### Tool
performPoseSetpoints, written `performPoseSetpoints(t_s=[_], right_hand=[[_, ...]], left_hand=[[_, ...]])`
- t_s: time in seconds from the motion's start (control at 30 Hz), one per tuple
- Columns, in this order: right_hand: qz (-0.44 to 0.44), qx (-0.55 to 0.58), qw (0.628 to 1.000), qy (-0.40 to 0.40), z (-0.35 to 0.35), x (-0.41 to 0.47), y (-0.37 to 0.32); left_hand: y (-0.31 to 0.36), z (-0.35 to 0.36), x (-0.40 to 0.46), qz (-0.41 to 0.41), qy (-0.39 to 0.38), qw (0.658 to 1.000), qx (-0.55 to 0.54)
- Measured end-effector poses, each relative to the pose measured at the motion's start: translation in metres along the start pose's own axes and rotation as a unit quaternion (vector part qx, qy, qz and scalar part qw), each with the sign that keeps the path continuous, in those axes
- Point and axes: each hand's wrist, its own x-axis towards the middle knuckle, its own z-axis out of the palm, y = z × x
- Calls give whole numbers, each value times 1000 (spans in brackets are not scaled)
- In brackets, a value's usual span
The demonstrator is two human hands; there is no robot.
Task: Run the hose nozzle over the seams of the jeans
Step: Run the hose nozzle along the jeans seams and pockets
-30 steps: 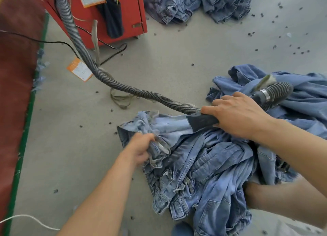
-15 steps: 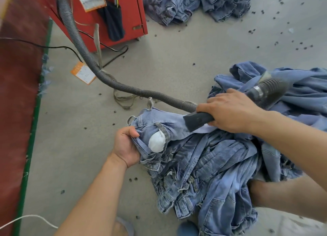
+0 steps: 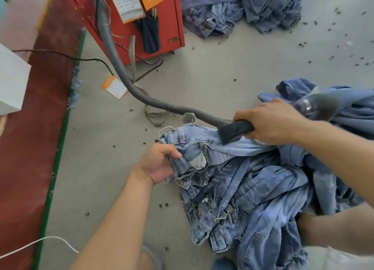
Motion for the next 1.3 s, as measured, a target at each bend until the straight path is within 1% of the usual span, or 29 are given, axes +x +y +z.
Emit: performPoseSetpoints(t_s=[0.03,0.1,0.17,0.23,0.27,0.37,0.43,0.47,0.53,0.6,0.67,0.73,0.83,0.87,0.9,0.97,1.03,1.1,1.17,1.23,1.27,1.3], right_hand=[[-17,3,1000,6,3,1,-8],[-43,41,997,50,3,3,-19],[-38,116,988,98,-7,2,-22],[-23,183,976,113,-19,0,-15],[-22,183,977,111,-24,0,-9],[-8,110,991,78,-26,-4,1],[-16,75,996,42,-15,-5,-6],[-27,80,996,35,-9,-5,-12],[-52,147,986,54,-1,-2,-27],[-77,240,964,87,-3,4,-37],[-91,278,949,120,-12,11,-38],[-91,259,953,125,-21,14,-34],[-70,168,980,84,-22,17,-29],[-66,153,984,69,-19,17,-32],[-70,158,983,60,-16,18,-36],[-89,216,970,61,-17,22,-49],[-106,288,947,92,-27,27,-58],[-112,309,935,131,-45,32,-51],[-96,282,946,131,-63,33,-29],[-65,233,964,110,-71,30,3],[-47,211,971,100,-70,27,19],[-33,195,976,92,-66,25,34]], left_hand=[[-2,1,-1,3,3,1000,-10],[-5,1,-2,21,-7,999,-40],[-8,-1,-5,39,-32,996,-69],[-10,-5,-6,45,-56,994,-85],[-12,-6,-6,46,-67,992,-92],[-12,-6,-5,58,-76,990,-104],[-10,-6,-4,68,-73,987,-125],[-10,-6,-4,70,-71,986,-135],[-9,-7,-3,71,-65,985,-144],[-7,-7,-3,68,-56,987,-133],[-2,-5,-5,71,-68,988,-123],[5,-3,-8,78,-80,985,-131],[9,-5,-8,73,-72,983,-153],[10,-5,-7,69,-71,983,-157],[9,-5,-6,68,-71,982,-159],[6,-5,-2,68,-61,981,-170],[6,-8,0,55,-75,982,-165],[11,-14,1,51,-74,983,-158],[19,-16,5,44,-52,986,-152],[33,-22,11,37,9,988,-151],[42,-25,15,47,29,984,-172],[54,-28,21,73,35,971,-226]])
